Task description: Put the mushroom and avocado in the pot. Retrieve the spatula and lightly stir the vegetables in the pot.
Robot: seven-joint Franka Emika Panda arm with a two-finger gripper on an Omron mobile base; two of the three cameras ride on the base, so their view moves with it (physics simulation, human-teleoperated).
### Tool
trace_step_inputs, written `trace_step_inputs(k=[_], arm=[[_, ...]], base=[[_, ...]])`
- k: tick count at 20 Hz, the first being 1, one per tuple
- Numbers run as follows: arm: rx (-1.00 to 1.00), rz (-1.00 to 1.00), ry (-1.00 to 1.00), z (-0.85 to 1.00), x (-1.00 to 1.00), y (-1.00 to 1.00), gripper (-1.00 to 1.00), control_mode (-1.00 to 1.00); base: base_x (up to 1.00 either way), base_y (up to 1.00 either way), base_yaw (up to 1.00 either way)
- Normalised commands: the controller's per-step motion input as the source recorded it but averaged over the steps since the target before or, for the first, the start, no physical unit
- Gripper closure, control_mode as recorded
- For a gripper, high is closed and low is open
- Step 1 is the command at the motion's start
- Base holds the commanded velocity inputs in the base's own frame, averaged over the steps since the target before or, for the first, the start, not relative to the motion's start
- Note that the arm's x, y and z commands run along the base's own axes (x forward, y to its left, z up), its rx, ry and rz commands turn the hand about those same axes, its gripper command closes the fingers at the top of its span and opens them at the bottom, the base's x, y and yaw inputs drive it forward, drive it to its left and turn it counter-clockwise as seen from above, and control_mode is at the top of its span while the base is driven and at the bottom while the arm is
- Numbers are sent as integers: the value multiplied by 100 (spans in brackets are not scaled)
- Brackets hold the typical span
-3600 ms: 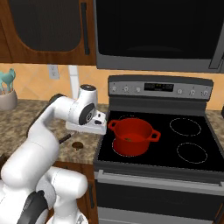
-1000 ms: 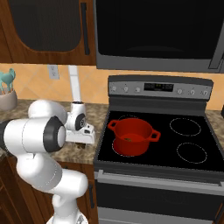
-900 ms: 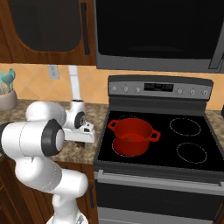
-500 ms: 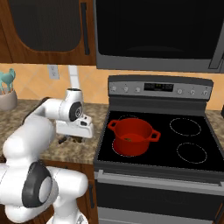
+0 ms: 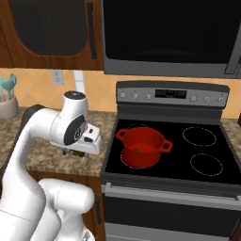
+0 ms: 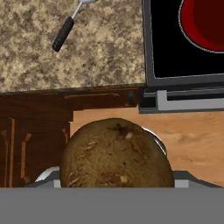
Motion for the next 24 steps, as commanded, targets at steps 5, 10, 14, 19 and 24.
trace_step_inputs(k=[5,10,14,19,24], arm=[[7,-1,-12,92,-78,-35,100,-100],[-2,-14,0,36,-8,-29,100,-100],[-5,-25,4,15,35,-36,100,-100],[-10,-30,4,-2,82,-52,100,-100],[-10,-14,13,-13,94,-23,100,-100]], base=[[0,0,0],[0,0,0],[0,0,0],[0,0,0],[0,0,0]])
